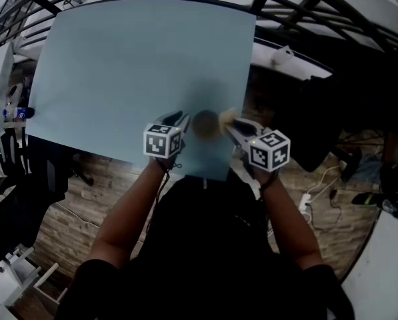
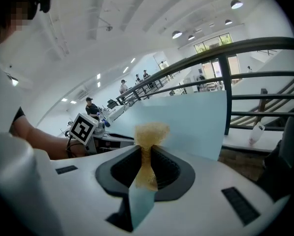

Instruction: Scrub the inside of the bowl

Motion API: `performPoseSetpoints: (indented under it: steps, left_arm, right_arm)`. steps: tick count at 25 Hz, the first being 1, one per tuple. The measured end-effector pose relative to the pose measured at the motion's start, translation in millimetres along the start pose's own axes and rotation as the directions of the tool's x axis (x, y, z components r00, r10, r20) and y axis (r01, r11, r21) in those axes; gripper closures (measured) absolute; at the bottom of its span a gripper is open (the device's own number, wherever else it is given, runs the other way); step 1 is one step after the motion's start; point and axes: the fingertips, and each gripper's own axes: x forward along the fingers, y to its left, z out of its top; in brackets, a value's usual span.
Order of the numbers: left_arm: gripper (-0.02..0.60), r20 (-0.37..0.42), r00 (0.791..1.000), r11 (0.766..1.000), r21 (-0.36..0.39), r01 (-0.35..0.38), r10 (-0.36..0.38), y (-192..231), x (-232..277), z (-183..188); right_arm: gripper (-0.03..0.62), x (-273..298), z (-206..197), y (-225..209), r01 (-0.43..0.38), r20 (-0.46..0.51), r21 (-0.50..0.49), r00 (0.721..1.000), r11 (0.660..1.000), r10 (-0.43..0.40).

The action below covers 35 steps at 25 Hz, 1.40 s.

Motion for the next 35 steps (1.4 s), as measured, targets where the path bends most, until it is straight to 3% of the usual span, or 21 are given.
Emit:
performPoseSetpoints:
  steps: [6, 12, 15, 23, 30, 35]
  left_arm:
    - [0.584, 0.105, 0.992, 0.997, 0.040, 0.066, -0.070, -14, -59, 18]
    - [0.584, 0.193, 0.970, 0.985, 0.115, 0.128, -0.149, -49, -106, 29]
    - [0.584, 0.213, 0.963, 0.983, 0.118, 0.142, -0.165, -67, -117, 18]
    - [0.584, 0.239, 0.964, 0.990, 0.106, 0.089, -0.113, -133, -140, -20]
    - [0.585, 0.251, 0.966, 0.994, 0.099, 0.040, -0.064, -208, -150, -83]
    - [0.584, 0.273, 0.962, 0.996, 0.087, 0.007, -0.031, -239, -181, -114]
  right_arm:
    - [0.526, -35, 13, 35, 0.016, 0.050, -0.093, 0.999, 0.996, -0.011]
    - [0.526, -74, 10, 51, 0.041, 0.105, -0.138, 0.994, 0.990, -0.027]
    - [0.526, -88, -3, 52, 0.041, 0.120, -0.146, 0.992, 0.988, -0.023]
    - [0.528, -139, -55, 55, -0.014, 0.103, -0.150, 0.994, 0.989, 0.029]
    - [0.527, -194, -124, 68, -0.077, 0.073, -0.183, 0.993, 0.980, 0.092]
    - [0.528, -222, -158, 87, -0.112, 0.059, -0.198, 0.990, 0.974, 0.126]
